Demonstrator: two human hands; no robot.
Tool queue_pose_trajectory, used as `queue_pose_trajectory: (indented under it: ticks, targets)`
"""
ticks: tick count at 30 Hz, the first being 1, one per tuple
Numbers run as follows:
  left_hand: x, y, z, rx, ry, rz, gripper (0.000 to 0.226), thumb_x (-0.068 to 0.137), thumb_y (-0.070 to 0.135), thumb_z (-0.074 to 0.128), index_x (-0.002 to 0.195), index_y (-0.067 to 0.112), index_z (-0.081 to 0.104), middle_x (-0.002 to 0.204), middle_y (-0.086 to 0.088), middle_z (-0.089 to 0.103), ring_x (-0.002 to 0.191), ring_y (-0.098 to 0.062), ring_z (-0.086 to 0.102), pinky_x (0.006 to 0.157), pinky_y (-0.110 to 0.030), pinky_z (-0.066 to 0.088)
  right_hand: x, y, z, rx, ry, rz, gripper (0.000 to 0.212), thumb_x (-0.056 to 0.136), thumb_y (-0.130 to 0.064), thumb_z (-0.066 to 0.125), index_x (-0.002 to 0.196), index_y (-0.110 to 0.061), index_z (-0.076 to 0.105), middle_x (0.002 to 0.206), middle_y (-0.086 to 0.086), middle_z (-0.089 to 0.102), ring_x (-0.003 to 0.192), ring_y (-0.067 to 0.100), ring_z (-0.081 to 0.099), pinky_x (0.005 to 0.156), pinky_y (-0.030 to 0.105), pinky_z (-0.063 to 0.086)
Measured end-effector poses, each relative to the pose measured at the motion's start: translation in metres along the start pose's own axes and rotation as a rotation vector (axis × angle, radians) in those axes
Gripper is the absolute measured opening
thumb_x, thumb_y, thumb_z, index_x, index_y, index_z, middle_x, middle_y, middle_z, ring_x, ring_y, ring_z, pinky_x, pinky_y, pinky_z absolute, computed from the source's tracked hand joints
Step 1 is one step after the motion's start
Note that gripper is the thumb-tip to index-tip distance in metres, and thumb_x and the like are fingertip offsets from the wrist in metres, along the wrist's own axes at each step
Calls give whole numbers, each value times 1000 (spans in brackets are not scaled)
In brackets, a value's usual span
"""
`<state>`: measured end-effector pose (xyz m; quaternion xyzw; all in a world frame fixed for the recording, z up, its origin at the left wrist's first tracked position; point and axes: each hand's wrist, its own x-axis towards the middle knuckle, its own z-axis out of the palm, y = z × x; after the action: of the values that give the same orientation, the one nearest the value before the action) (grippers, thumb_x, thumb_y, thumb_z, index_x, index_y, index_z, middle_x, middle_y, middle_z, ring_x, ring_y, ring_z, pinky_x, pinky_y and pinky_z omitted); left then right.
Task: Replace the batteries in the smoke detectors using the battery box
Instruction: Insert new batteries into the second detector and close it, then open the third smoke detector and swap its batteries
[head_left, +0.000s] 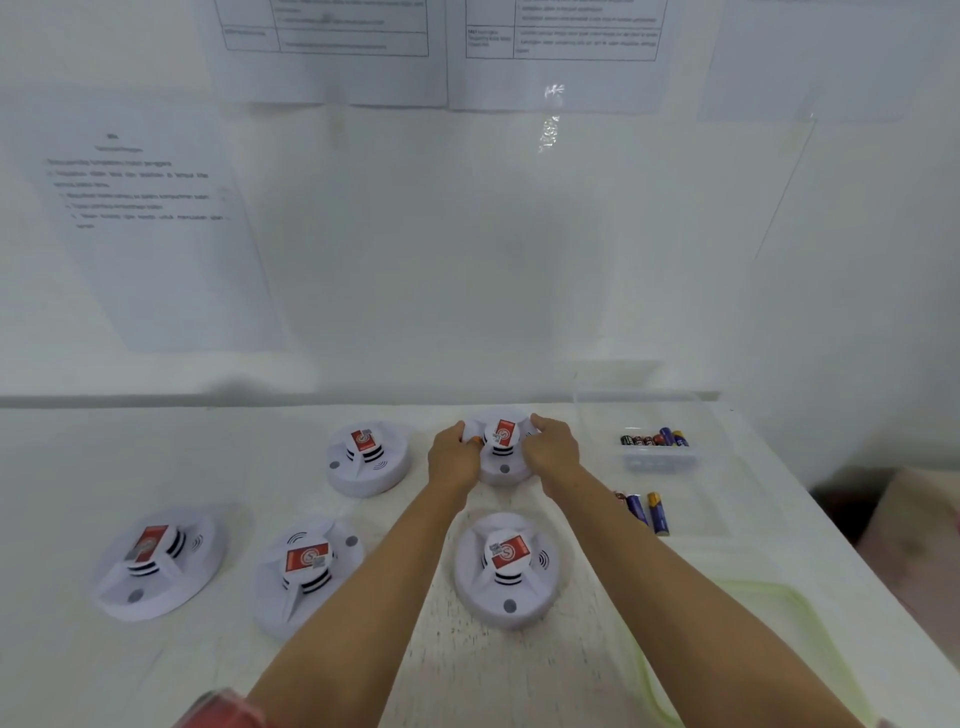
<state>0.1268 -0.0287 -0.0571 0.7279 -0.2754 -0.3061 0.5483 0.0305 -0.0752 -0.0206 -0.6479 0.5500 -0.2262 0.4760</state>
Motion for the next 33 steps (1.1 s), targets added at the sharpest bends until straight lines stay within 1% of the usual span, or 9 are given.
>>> queue_pose_trajectory:
  ticks: [4, 8, 12, 14, 15, 18, 25, 28, 33]
  targets:
    - [1, 2, 3, 165, 8, -12, 27, 93, 3, 38, 67, 9, 43, 76, -10, 52, 73, -25, 46, 63, -28, 35, 0, -2, 0, -101, 14, -14, 38, 94, 1, 35, 131, 3, 44, 139, 20, 44, 126, 35, 43, 103, 35, 36]
    - [1, 5, 4, 276, 16, -5, 18, 94, 3, 37, 82, 5, 52, 102, -22, 63, 88, -32, 55, 72, -33, 38, -1, -3, 2, -136, 20, -8, 40, 94, 1, 36, 132, 1, 44, 139, 17, 45, 126, 32, 44, 100, 32, 37]
    - [1, 4, 4, 223, 29, -51, 33, 96, 4, 38, 65, 16, 42, 87, -5, 53, 88, -23, 47, 69, -26, 39, -2, -1, 3, -152, 15, -5, 40, 92, 3, 36, 131, 2, 45, 137, 18, 46, 124, 32, 45, 97, 32, 39]
    - [2, 3, 4, 171, 10, -76, 24, 97, 6, 38, 84, 7, 58, 96, -8, 59, 98, -28, 51, 73, -27, 44, -3, -1, 3, -172, 2, -12, 41, 92, 2, 37, 132, 1, 43, 138, 17, 45, 125, 31, 44, 97, 32, 38]
    - [1, 2, 3, 156, 0, -78, 26, 98, 7, 37, 111, 0, 59, 118, -13, 59, 114, -31, 50, 88, -31, 44, -4, -1, 3, -180, -8, -12, 42, 92, 2, 37, 134, 0, 40, 140, 16, 43, 127, 30, 42, 98, 31, 37]
    - [-6, 9, 0, 177, -18, -72, 44, 101, 11, 34, 144, 3, 32, 151, -10, 32, 138, -26, 32, 110, -33, 28, -6, -3, 4, -220, -49, -17, 47, 93, 0, 39, 140, -2, 31, 146, 14, 35, 134, 29, 35, 104, 31, 32]
    - [-20, 27, -34, 22, 79, 50, 39, 97, 12, 46, 136, 7, 47, 142, -10, 46, 128, -24, 44, 104, -32, 36, -20, -21, -1, -20, -30, -110, 53, 92, 3, 35, 143, -6, 29, 151, 7, 28, 132, 24, 37, 85, 15, 35]
    - [-26, 32, -69, -22, 244, 105, 33, 92, 5, 51, 124, 4, 58, 125, -12, 59, 108, -24, 56, 86, -26, 46, -27, -38, 9, 24, -62, -181, 55, 87, 2, 37, 140, -11, 37, 149, 2, 33, 134, 20, 36, 103, 27, 33]
    - [-34, 22, -119, -48, 355, -4, 40, 88, 7, 55, 128, 6, 55, 129, -7, 55, 115, -25, 52, 103, -32, 39, -41, -50, 48, 51, -209, -181, 52, 87, 0, 44, 138, -7, 39, 148, 6, 35, 135, 22, 34, 108, 30, 29]
